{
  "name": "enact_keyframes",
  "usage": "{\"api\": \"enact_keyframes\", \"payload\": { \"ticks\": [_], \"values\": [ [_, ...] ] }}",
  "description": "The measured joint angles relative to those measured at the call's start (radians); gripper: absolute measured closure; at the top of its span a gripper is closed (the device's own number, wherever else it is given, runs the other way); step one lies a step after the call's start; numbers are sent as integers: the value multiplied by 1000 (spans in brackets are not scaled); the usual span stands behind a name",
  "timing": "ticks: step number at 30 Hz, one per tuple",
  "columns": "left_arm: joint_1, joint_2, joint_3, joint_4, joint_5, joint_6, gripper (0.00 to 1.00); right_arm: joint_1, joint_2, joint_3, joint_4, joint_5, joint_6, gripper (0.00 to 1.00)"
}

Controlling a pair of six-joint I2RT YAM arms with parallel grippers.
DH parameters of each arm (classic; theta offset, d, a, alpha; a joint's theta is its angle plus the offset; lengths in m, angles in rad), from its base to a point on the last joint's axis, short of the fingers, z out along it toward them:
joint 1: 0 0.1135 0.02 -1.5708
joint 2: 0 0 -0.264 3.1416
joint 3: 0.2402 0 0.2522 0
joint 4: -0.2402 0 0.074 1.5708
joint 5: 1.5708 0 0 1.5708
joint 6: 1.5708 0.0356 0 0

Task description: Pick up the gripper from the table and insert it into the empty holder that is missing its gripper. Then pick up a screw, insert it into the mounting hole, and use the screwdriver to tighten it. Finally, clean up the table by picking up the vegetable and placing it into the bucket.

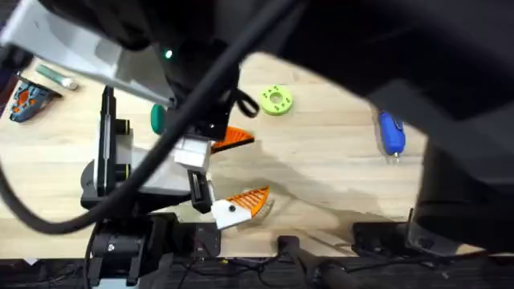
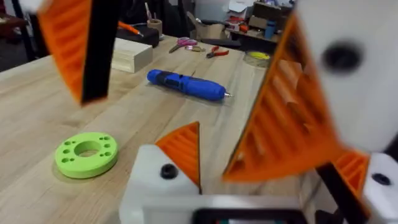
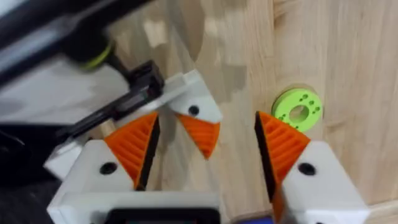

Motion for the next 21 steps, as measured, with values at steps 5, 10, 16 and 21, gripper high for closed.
{"api": "enact_keyframes", "payload": {
  "ticks": [5,10,16,21],
  "values": [
    [0,0,0,0,0,0,14,-27,-97,6,-58,-17,87,133],
    [0,0,0,0,0,0,13,-114,-170,16,-58,-17,199,133],
    [0,0,0,0,0,1,15,-190,-216,-14,-59,4,317,133],
    [0,0,0,0,0,1,15,-209,-296,-171,-58,91,406,99]
  ]
}}
